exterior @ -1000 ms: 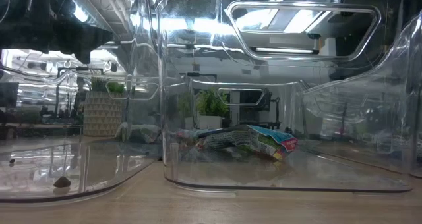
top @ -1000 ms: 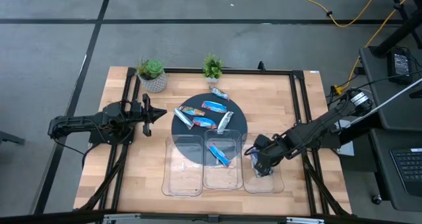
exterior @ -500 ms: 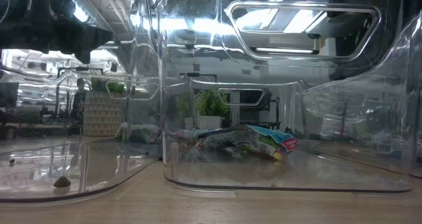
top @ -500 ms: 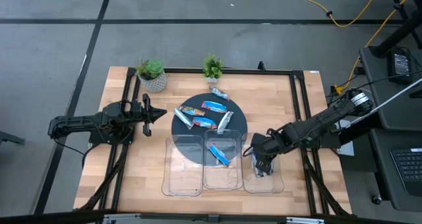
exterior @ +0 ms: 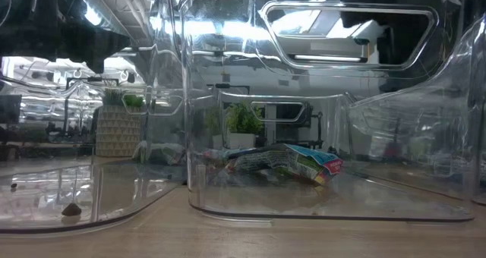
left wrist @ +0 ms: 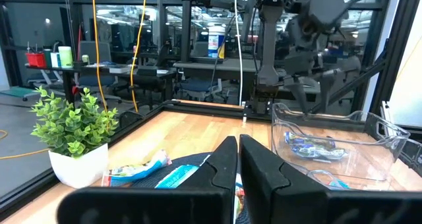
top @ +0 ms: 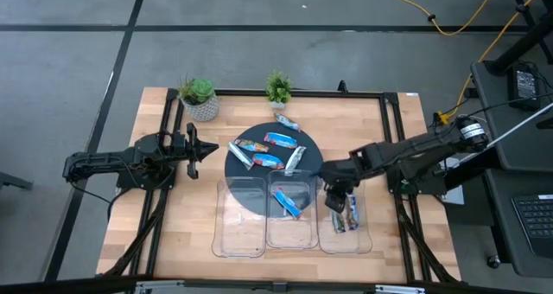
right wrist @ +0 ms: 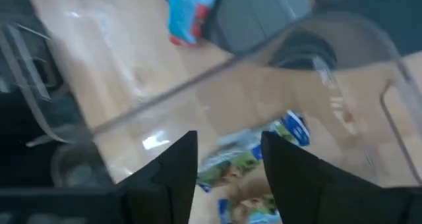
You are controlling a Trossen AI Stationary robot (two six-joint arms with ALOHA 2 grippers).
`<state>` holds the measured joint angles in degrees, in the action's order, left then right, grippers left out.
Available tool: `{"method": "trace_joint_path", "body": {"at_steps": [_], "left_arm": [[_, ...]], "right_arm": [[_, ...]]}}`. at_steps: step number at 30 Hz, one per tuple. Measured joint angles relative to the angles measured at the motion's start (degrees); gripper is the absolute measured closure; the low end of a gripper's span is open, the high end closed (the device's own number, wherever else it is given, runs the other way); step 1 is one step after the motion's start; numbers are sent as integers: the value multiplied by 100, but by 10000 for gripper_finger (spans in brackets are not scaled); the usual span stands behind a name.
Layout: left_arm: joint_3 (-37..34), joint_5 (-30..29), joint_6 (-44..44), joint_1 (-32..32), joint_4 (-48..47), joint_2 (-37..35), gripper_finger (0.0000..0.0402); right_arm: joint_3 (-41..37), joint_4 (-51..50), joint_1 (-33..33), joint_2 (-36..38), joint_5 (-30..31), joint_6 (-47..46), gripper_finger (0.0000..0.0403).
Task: Pick and place Granola Bars by type
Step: Put the red granola bar into the middle transparent bin
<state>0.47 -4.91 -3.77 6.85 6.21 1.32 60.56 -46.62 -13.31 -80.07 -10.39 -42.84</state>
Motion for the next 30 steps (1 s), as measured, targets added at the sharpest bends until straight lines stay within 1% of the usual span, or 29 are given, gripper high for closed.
{"method": "trace_joint_path", "body": {"at_steps": [5,10,16,23,30], "left_arm": [[0,0,0,0,1,0,393],[1,0,0,1,0,1,389],[0,0,-1,0,1,0,392],[1,0,-2,2,-1,1,391],[0,0,0,2,0,1,391]], "right_arm": [[544,-36,265,-2,-2,403,234],[1186,-34,557,0,371,745,234],[1771,-43,979,0,385,1211,234],[1984,-178,1431,-54,387,1360,234],[2041,-250,1624,-298,367,1645,234]]}}
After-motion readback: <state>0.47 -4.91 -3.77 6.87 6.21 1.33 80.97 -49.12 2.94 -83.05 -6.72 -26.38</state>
